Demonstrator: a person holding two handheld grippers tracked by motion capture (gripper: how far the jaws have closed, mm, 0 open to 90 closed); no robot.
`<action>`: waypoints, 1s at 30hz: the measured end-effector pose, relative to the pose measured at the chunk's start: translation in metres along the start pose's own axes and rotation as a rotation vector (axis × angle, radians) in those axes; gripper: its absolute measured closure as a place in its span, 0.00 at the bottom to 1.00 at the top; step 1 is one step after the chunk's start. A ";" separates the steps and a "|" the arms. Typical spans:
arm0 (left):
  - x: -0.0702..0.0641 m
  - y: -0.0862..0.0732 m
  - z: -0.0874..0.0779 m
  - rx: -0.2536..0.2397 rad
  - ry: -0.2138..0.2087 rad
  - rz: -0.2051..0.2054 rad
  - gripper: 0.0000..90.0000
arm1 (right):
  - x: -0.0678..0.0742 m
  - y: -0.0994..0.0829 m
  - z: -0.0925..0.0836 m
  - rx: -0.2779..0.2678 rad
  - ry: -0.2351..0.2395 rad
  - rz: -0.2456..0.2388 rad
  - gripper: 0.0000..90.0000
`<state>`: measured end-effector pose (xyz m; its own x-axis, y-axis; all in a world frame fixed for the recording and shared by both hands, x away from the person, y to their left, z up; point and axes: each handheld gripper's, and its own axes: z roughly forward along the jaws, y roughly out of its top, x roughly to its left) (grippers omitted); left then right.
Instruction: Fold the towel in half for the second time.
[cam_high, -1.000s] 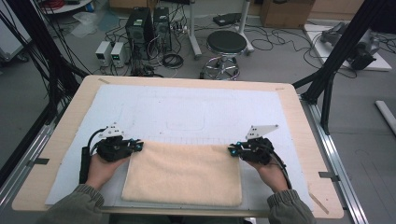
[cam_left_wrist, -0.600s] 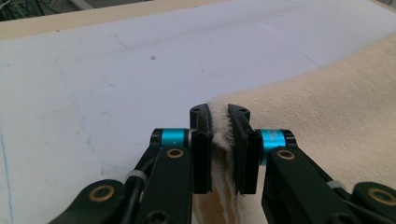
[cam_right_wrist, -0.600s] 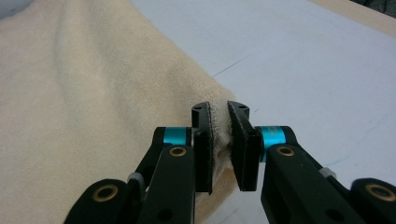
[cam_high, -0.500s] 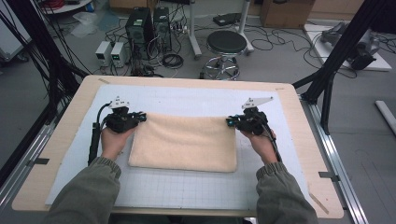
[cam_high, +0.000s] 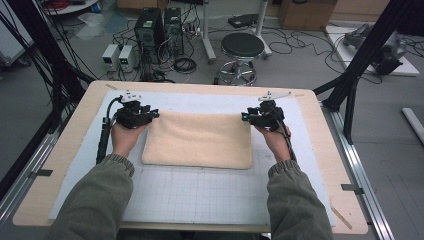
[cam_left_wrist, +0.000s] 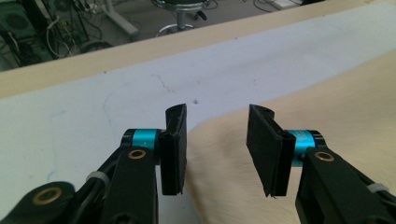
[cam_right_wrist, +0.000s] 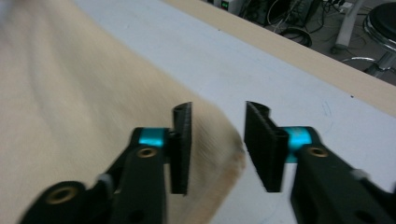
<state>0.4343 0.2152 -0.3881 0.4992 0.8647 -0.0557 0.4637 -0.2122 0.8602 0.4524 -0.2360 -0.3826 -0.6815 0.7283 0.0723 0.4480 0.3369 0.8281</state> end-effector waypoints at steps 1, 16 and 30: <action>0.000 -0.003 -0.002 -0.006 -0.004 0.003 0.64 | 0.000 -0.001 0.001 0.014 -0.001 0.002 0.57; -0.008 -0.026 -0.027 -0.045 -0.073 0.005 0.58 | 0.013 -0.018 -0.013 0.030 0.073 0.045 0.39; -0.019 -0.034 -0.044 -0.068 -0.144 0.039 0.45 | 0.030 -0.027 -0.026 0.017 0.085 0.027 0.29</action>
<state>0.3770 0.2255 -0.3939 0.6177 0.7813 -0.0892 0.3938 -0.2091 0.8951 0.4049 -0.2392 -0.3878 -0.7155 0.6840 0.1425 0.4765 0.3286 0.8154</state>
